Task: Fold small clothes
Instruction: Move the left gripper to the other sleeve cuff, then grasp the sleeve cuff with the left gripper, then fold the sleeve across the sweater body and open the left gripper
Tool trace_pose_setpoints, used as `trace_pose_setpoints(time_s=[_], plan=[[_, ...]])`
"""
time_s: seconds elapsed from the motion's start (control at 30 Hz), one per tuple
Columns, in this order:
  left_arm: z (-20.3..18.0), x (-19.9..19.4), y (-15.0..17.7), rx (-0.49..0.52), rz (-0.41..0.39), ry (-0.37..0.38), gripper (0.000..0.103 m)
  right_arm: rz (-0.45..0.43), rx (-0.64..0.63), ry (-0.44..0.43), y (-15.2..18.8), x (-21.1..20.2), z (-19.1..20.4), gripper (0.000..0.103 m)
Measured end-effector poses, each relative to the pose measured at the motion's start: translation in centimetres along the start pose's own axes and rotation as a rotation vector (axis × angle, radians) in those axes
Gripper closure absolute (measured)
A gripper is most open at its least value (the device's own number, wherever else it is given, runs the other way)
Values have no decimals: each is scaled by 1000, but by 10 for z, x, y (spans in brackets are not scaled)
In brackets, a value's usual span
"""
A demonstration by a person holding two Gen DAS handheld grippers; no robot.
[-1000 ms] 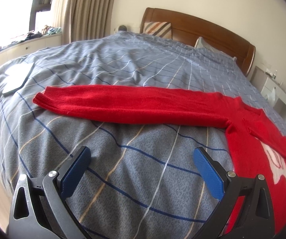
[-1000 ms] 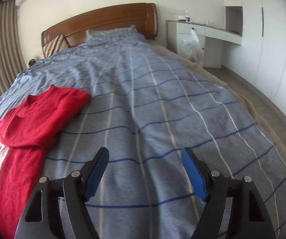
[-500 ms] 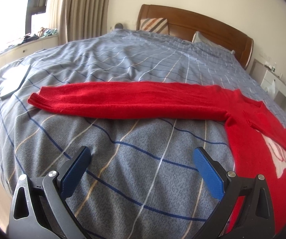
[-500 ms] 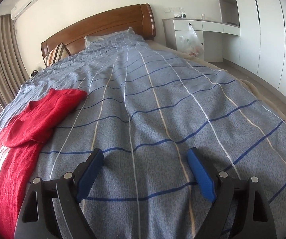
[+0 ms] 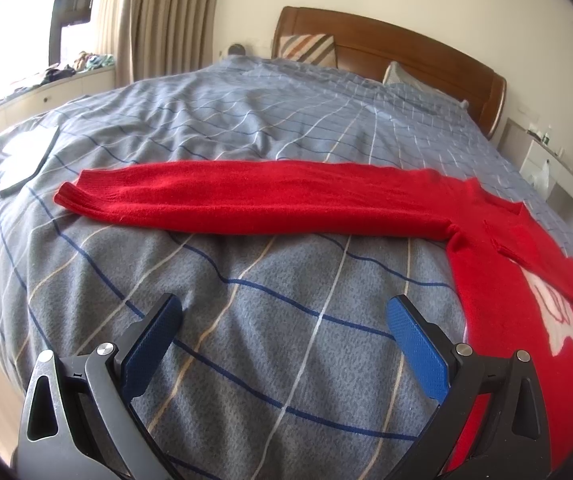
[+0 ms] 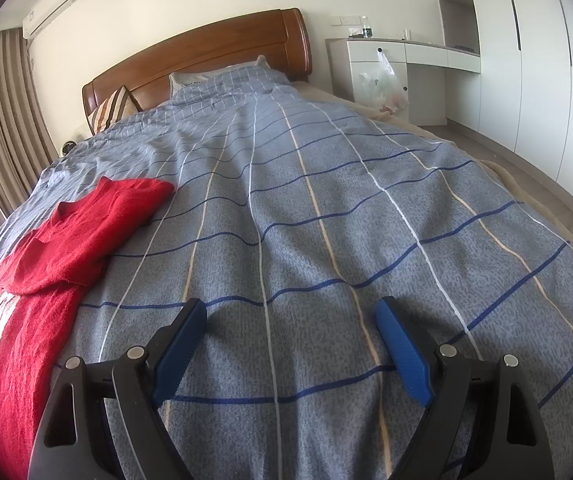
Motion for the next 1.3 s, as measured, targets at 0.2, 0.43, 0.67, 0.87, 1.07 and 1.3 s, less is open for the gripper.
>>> trace_pose_setpoints(time_s=[0.2,0.43,0.67,0.87,1.07,1.3], plan=[[6,-5,-4,-60,30,84,1,2,1,-2,0,0,0,17],[112,-15,-35,-346,36,141,1,-2,1,-5,1,0,1,16],[175,32,-27,-398,209,38,7,-2,-2,-2,1,1,2,16],[151,54,-39,-204,266,-45,79,-2,-3,0,1,1,1,16],[108,39,-92,-98,193,-27,100,-5,-2,-2,1,1,1,16],[-78,2,-194,200,9,180,100,-12,0,-8,1,0,1,16]])
Point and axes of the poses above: each gripper's, at about its wrist camera, not at the fingertips, and x roughly the way its jaws point, z to its left, y to its underside, the point moved 10 cm from there along x, roughly the way its jaws point, and after that the axes turned 9 degrees about x, right-handed, at the moved point
